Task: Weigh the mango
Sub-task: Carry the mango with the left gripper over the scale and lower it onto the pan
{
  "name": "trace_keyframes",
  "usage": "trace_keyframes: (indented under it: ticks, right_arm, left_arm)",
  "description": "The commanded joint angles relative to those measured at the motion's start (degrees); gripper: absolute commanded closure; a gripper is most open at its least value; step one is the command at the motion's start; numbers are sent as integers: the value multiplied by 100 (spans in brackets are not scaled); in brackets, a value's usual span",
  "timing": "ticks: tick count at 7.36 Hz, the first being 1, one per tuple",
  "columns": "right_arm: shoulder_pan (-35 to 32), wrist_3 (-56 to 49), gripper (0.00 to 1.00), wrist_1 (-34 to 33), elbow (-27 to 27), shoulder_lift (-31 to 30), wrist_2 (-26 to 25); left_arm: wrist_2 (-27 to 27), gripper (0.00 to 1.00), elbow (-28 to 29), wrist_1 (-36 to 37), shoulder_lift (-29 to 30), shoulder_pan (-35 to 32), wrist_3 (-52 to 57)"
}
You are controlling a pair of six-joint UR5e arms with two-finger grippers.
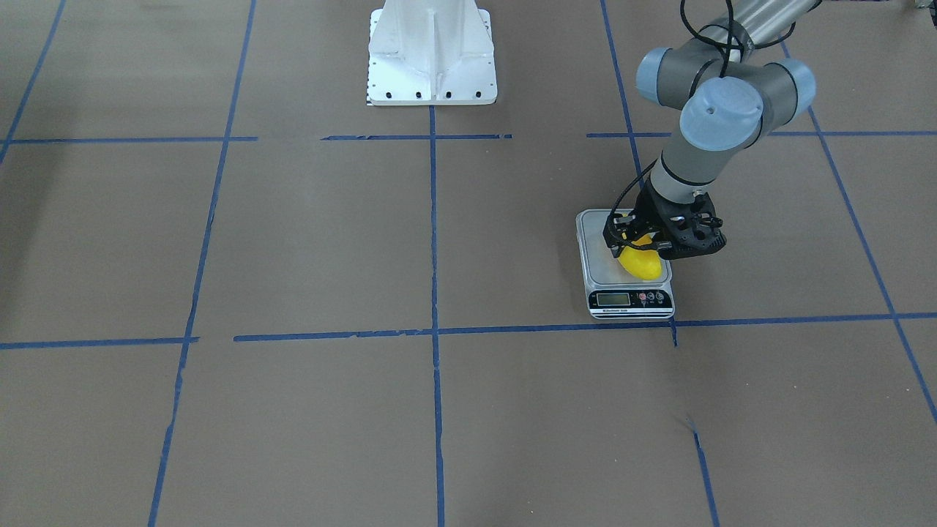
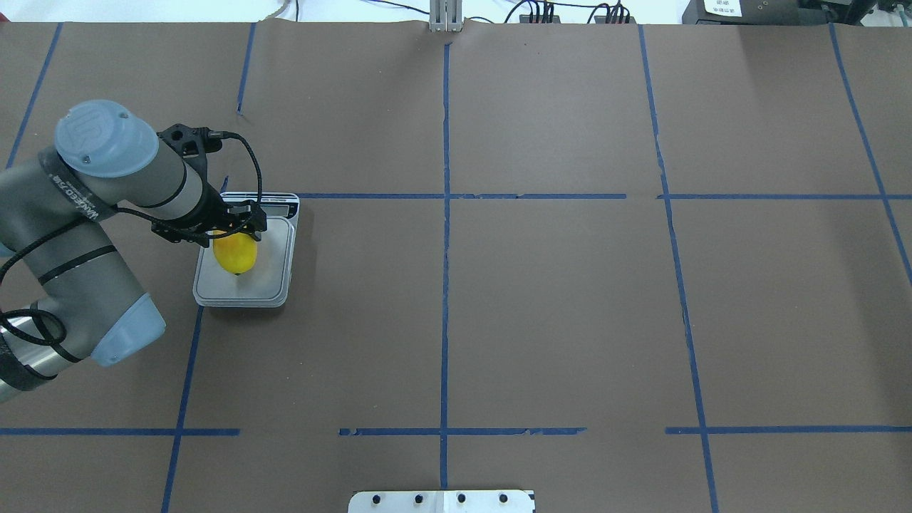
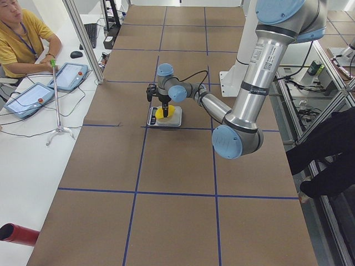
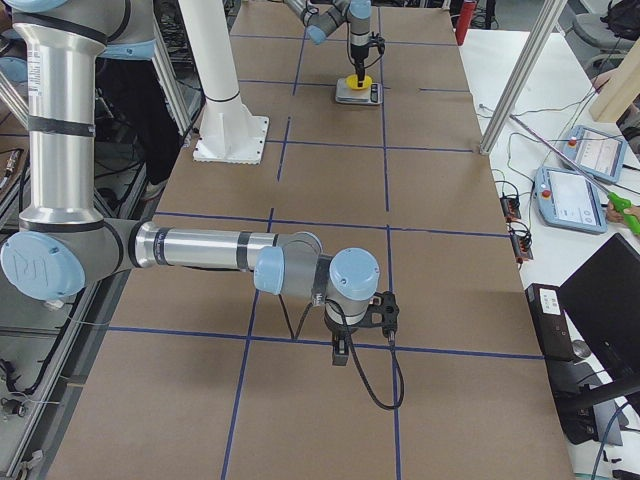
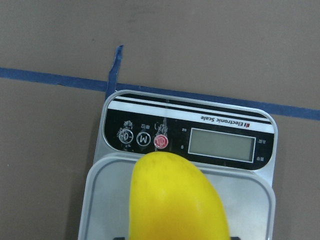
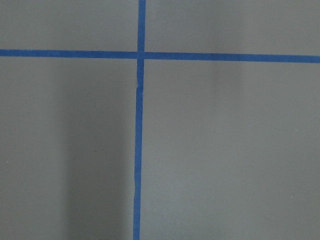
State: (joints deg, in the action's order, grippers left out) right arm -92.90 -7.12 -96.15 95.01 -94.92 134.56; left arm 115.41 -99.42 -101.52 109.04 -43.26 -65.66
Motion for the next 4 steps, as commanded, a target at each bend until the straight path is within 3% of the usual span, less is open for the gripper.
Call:
trace_keyframes:
  ticks: [1, 3, 4]
  right_arm:
    - [0, 0, 0, 0, 0, 0, 0]
    - [0, 0, 0, 0, 0, 0, 0]
    - [0, 0, 0, 0, 0, 0, 0]
  left_arm:
    - [8, 0, -86, 1, -50, -16, 1]
    - [43, 0, -594, 18, -111, -365, 71]
    - [147, 0, -623, 18, -181, -933, 385]
